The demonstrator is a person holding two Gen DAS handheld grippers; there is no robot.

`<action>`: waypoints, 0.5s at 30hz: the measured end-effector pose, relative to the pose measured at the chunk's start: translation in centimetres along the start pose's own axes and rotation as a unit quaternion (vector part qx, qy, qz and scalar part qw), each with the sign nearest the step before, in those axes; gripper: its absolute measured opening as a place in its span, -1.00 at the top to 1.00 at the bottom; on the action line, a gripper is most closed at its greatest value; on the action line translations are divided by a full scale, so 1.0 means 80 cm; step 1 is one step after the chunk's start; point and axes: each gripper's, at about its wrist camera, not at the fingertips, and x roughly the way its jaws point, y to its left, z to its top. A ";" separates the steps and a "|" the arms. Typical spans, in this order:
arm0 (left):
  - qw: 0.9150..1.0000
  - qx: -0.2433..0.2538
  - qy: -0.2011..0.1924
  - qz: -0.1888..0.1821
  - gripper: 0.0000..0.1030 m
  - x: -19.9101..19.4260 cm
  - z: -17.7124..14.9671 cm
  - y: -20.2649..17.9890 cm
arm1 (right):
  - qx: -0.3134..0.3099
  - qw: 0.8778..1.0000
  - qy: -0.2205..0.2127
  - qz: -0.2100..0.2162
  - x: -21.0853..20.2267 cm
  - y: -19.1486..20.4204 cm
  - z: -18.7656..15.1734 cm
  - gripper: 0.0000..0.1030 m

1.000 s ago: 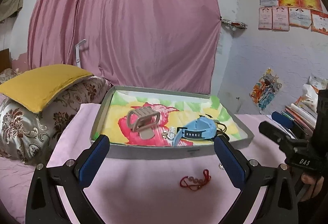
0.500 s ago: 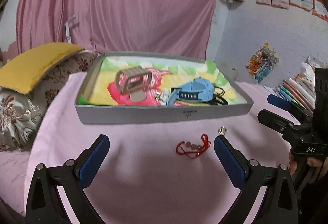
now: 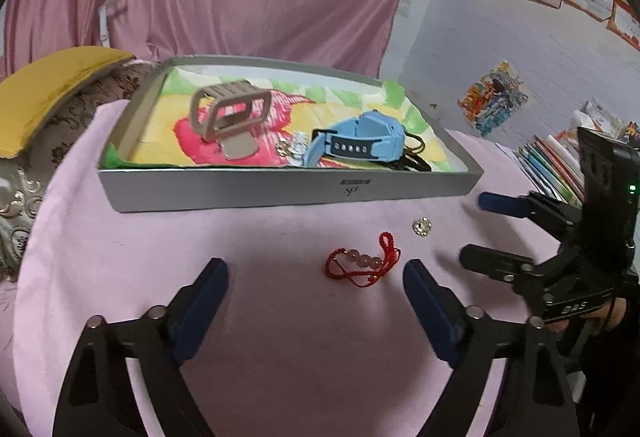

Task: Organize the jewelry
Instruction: 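Move both tools toward the red bead bracelet and silver earring, then grasp the red bead bracelet with the left tool while the right tool grasps the silver earring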

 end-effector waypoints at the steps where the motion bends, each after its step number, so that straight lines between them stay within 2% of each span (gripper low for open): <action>1: 1.000 0.001 0.004 -0.004 -0.54 0.002 0.000 0.000 | -0.003 1.000 0.004 0.001 0.002 0.002 0.000 -0.47; 5: 1.000 0.012 0.014 -0.019 -0.29 0.009 0.003 -0.006 | -0.016 1.000 0.014 -0.002 0.009 0.008 0.003 -0.16; 8: 0.999 0.022 0.021 -0.026 -0.17 0.014 0.006 -0.011 | -0.020 1.000 0.018 -0.001 0.013 0.009 0.006 -0.01; 12: 0.998 0.025 0.029 -0.042 -0.09 0.017 0.009 -0.014 | -0.021 0.999 0.024 0.002 0.018 0.007 0.010 0.17; 13: 0.998 0.026 0.031 -0.043 0.00 0.019 0.011 -0.014 | -0.021 0.999 0.025 0.002 0.018 0.007 0.010 0.22; 15: 0.998 0.027 0.032 -0.044 0.06 0.022 0.012 -0.014 | -0.021 0.999 0.025 0.004 0.019 0.006 0.011 0.24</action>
